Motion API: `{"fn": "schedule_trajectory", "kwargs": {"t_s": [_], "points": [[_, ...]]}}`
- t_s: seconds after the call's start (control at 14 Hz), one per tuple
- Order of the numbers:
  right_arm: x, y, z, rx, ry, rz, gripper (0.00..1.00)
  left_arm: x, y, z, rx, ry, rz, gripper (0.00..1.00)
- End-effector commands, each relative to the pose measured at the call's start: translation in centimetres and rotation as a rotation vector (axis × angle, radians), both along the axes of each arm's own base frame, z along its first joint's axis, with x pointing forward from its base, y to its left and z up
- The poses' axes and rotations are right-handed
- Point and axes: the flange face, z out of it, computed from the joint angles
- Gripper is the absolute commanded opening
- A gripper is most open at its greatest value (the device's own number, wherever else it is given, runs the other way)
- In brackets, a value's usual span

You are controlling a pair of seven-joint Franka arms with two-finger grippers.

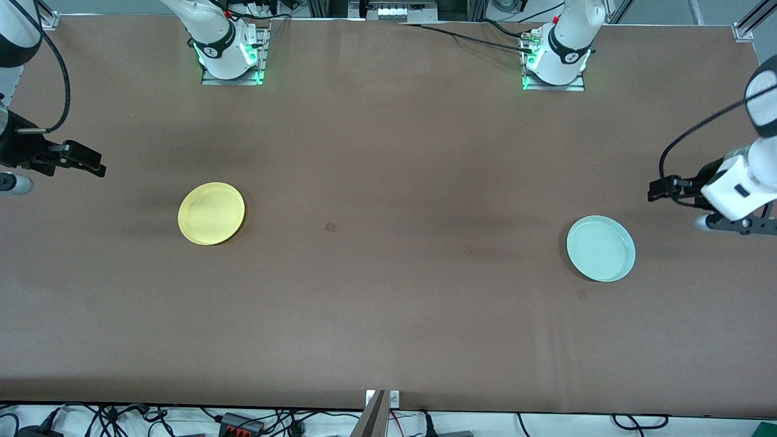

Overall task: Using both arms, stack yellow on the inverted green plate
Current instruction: 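Move the left gripper down to the rim of the green plate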

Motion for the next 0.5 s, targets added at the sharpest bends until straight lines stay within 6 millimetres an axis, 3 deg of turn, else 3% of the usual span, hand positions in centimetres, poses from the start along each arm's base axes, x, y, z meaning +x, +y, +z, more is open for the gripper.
{"fn": "schedule_trajectory", "kwargs": {"t_s": [0.0,0.21,0.43], "points": [[0.2,0.1,-0.2,0.003,-0.001,0.004,1.0,2.2,2.2,-4.5,0.005,0.028,0.005,1.0],[-0.1,0.1,0.2,0.003,-0.001,0.005,1.0,3.7,3.3,-10.2,0.004,0.029,-0.026,1.0],[-0.1,0.6,0.2,0.003,-0.001,0.013,1.0,4.2,8.8,-16.4,-0.029,0.007,-0.074,1.0]]}}
